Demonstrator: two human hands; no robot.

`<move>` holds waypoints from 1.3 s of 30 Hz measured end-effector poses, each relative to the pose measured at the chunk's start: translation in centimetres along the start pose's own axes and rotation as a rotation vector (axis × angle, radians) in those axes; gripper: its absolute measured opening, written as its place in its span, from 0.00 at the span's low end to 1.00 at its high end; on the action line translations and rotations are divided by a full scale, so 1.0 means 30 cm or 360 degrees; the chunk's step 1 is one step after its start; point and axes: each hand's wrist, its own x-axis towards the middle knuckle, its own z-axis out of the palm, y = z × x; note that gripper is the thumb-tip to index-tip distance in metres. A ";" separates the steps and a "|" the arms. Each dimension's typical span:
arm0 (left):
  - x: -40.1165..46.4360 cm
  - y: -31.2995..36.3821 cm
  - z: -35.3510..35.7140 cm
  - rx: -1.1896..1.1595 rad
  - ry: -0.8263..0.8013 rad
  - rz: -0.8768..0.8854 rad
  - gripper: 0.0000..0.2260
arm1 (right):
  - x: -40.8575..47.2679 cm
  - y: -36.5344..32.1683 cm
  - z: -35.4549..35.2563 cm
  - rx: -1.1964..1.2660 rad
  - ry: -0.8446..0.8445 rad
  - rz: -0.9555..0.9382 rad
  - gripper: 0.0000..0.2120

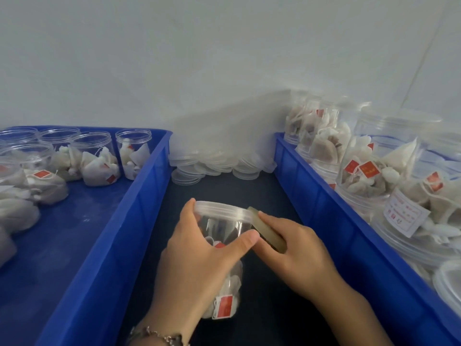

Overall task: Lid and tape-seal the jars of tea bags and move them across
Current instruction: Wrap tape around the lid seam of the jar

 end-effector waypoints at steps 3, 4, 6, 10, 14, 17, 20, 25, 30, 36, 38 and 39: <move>0.005 -0.008 -0.004 -0.0065 0.0161 -0.0064 0.53 | 0.011 0.005 0.010 -0.0034 -0.0206 0.0001 0.33; 0.004 -0.013 -0.009 -0.0115 0.0195 -0.0076 0.49 | 0.013 0.006 0.015 -0.0051 -0.0225 0.0013 0.34; 0.008 -0.023 -0.017 -0.0198 0.0186 -0.0083 0.39 | 0.018 0.019 0.017 -0.0051 -0.0137 0.0058 0.31; 0.008 -0.007 -0.035 -0.0367 0.0070 -0.0116 0.18 | 0.027 0.058 -0.001 0.0148 0.0164 0.0138 0.11; -0.012 0.025 -0.037 -0.0688 -0.0183 -0.0142 0.25 | 0.042 0.065 0.014 0.0220 0.0182 0.0182 0.03; -0.028 0.041 -0.029 -0.0878 -0.0432 -0.0065 0.28 | 0.055 0.060 0.019 0.0385 0.0173 0.0226 0.04; -0.024 0.036 -0.023 -0.0972 -0.0427 -0.0008 0.33 | 0.057 0.051 0.022 0.0376 0.0158 0.0228 0.04; -0.006 0.015 -0.036 -0.0985 -0.0304 0.0039 0.41 | 0.050 0.038 0.028 0.0088 0.0194 0.0235 0.14; 0.019 -0.007 -0.046 -0.0805 -0.0100 -0.0049 0.43 | 0.045 0.042 -0.011 -0.0266 0.0263 0.0338 0.09; 0.028 -0.013 -0.076 -0.0739 0.0003 -0.0002 0.42 | 0.033 0.029 -0.025 -0.0439 0.0433 0.0304 0.06; 0.020 -0.006 -0.071 -0.0805 -0.0160 0.0047 0.39 | 0.033 0.029 -0.025 -0.0352 0.0419 0.0326 0.06; 0.015 0.000 -0.067 -0.0832 -0.0232 0.0068 0.40 | 0.033 0.030 -0.024 -0.0316 0.0402 0.0338 0.07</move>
